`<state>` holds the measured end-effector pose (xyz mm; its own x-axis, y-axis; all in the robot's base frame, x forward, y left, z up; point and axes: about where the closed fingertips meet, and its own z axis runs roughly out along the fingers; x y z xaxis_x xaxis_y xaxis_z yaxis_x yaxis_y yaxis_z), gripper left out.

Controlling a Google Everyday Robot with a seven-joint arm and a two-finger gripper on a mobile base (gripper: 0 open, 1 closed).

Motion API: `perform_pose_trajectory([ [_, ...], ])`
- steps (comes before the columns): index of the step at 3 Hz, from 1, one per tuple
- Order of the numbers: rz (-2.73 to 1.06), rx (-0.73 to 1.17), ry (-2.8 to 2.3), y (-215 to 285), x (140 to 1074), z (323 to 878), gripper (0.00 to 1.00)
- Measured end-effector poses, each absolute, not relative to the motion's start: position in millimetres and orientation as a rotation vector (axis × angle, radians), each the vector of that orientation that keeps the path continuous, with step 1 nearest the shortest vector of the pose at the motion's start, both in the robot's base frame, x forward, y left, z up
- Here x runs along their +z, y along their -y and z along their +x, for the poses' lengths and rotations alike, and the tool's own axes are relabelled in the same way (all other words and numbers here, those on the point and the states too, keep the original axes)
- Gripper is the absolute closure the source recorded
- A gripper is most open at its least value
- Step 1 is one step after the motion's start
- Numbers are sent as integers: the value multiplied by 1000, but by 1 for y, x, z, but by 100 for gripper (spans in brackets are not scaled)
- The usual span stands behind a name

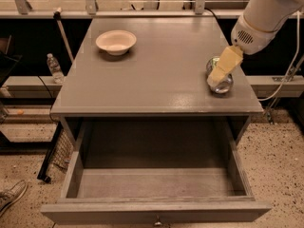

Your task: Place green can into top drawer

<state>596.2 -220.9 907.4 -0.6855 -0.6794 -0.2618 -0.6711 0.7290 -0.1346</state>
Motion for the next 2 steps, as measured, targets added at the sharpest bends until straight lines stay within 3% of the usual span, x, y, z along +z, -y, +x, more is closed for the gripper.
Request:
perform_pose_trajectory([
  [2,-938,-63,-2741,223,869,613,0],
])
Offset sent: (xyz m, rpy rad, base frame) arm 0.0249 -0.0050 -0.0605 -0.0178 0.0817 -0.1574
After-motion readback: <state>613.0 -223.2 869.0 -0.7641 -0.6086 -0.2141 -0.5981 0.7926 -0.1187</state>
